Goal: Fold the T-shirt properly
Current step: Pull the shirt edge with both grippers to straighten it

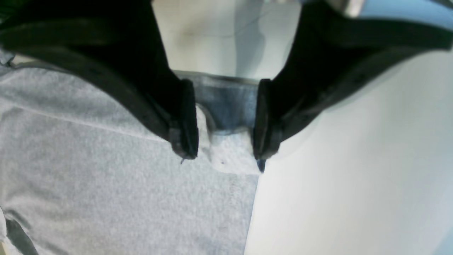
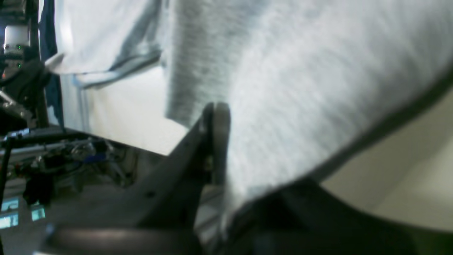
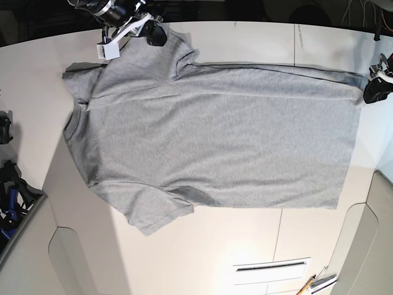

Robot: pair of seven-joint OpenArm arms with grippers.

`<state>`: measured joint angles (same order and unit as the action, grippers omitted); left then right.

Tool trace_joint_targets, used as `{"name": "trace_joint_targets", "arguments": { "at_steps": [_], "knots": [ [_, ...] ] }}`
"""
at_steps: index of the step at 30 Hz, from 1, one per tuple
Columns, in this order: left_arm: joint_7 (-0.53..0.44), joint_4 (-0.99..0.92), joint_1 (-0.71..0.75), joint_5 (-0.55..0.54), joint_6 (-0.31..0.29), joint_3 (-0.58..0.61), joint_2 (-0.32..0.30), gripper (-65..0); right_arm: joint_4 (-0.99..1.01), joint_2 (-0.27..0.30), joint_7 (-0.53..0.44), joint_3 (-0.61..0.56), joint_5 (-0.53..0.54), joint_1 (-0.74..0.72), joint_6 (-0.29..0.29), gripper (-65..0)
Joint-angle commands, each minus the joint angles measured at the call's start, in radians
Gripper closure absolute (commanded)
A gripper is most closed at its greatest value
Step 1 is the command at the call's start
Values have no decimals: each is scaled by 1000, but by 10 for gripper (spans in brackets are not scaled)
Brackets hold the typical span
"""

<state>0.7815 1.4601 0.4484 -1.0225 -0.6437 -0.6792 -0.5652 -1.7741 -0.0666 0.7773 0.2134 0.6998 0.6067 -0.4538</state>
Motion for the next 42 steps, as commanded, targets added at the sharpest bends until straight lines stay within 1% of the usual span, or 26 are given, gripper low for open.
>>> {"name": "trace_joint_targets", "arguments": {
  "at_steps": [1,4,8,11,15,17,18,21,22,24,25,26,27,33,34,35,36,39,42],
  "knots": [
    [-14,13,-2,-21,-16,-9,-22,-293,-39,0,-18,-1,37,-3,-29,0],
    [-14,13,-2,-24,-16,-9,-22,-293,-89,0,-18,-1,48,-32,-66,0],
    [-14,13,-2,-28,-16,-9,-22,-293,-121,0,-26,-1,33,-125,-68,0],
    [-14,13,-2,-28,-16,-9,-22,-293,-112,4,-37,-12,-61,-219,-67,0],
    [-14,13,-2,-36,-16,-9,-22,-293,-68,31,-100,-66,-183,-336,-66,0],
    [-14,13,-2,-36,-16,-9,-22,-293,-40,34,-121,-94,-233,-386,-66,0],
    [-14,13,-2,-36,-16,-9,-22,-293,-25,34,-127,-103,-250,-410,-66,0],
    [-13,13,-2,-35,-16,-9,-22,-293,20,34,-128,-119,-252,-468,-66,0],
    [-13,13,-2,-35,-16,-9,-22,-293,30,33,-129,-119,-255,-480,-66,-32],
    [-10,13,-2,-35,-16,-9,-22,-293,44,34,-129,-119,-256,-499,-66,-200],
    [-6,13,-2,-35,-16,-9,-22,-293,48,34,-129,-119,-256,-502,-66,-262],
    [-3,13,-2,-35,-16,-9,-22,-293,48,34,-130,-119,-255,-502,-66,-298],
    [-2,13,-2,-35,-16,-9,-22,-293,48,34,-130,-118,-255,-502,-66,-305],
    [-2,13,-3,-38,-18,-9,-23,-293,26,34,-126,-89,-254,-518,-67,-303],
    [-8,13,-3,-39,-31,-10,-24,-292,8,34,-117,-75,-255,-518,-67,-288],
    [-8,14,-3,-40,-46,-14,-27,-292,-16,34,-95,-58,-255,-518,-67,-251],
    [-8,14,-3,-43,-54,-23,-28,-292,-44,35,-62,-39,-255,-517,-67,-197],
    [-7,33,-3,-61,-54,-68,-28,-283,-130,53,27,25,-254,-514,-67,0],
    [-6,76,-2,-61,-54,-106,-28,-237,-201,83,50,91,-254,-485,-66,0]
  ]
}}
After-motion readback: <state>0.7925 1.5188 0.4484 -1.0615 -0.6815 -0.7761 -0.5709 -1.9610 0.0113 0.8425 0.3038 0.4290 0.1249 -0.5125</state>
